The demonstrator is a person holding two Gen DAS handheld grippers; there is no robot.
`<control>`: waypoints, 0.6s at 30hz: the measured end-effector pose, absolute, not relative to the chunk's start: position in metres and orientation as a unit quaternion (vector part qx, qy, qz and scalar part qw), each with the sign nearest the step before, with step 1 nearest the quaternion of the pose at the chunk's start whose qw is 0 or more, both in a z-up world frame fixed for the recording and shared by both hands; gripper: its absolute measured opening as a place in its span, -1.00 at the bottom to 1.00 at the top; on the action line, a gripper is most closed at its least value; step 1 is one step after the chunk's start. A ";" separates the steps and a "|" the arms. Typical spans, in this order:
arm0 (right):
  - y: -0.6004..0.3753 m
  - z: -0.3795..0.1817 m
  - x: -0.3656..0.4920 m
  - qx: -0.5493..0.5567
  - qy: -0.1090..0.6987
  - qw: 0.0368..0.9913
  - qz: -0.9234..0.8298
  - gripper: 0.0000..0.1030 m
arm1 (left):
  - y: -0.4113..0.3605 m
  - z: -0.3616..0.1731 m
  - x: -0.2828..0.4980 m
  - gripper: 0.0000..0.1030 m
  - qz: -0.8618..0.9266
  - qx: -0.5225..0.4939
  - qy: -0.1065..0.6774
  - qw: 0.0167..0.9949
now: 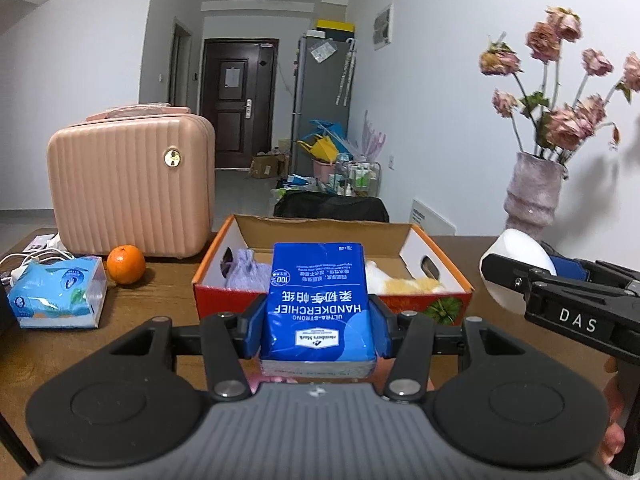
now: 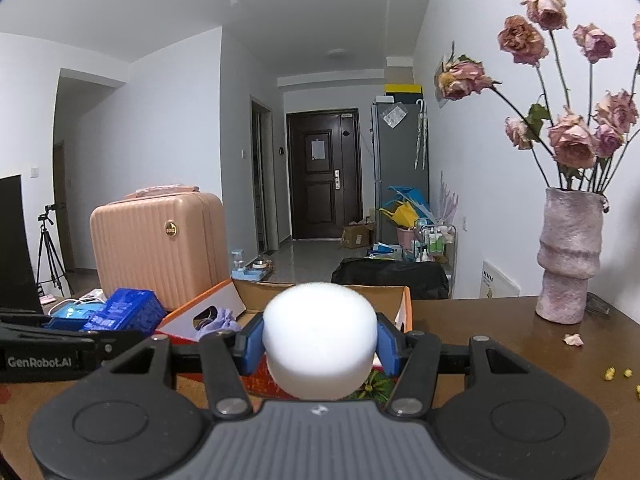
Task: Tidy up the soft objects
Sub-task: 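Lower the handkerchief pack into the box with the left tool while the right tool releases the white sponge there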
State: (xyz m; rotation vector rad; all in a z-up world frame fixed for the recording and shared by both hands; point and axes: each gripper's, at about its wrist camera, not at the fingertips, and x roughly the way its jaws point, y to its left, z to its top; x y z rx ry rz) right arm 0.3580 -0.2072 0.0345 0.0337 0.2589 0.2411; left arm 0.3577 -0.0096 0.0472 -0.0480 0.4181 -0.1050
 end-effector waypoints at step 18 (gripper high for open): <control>-0.186 0.054 0.438 -0.006 0.150 0.982 0.116 0.06 | 0.013 0.060 0.433 0.01 -0.019 -0.055 0.197 0.979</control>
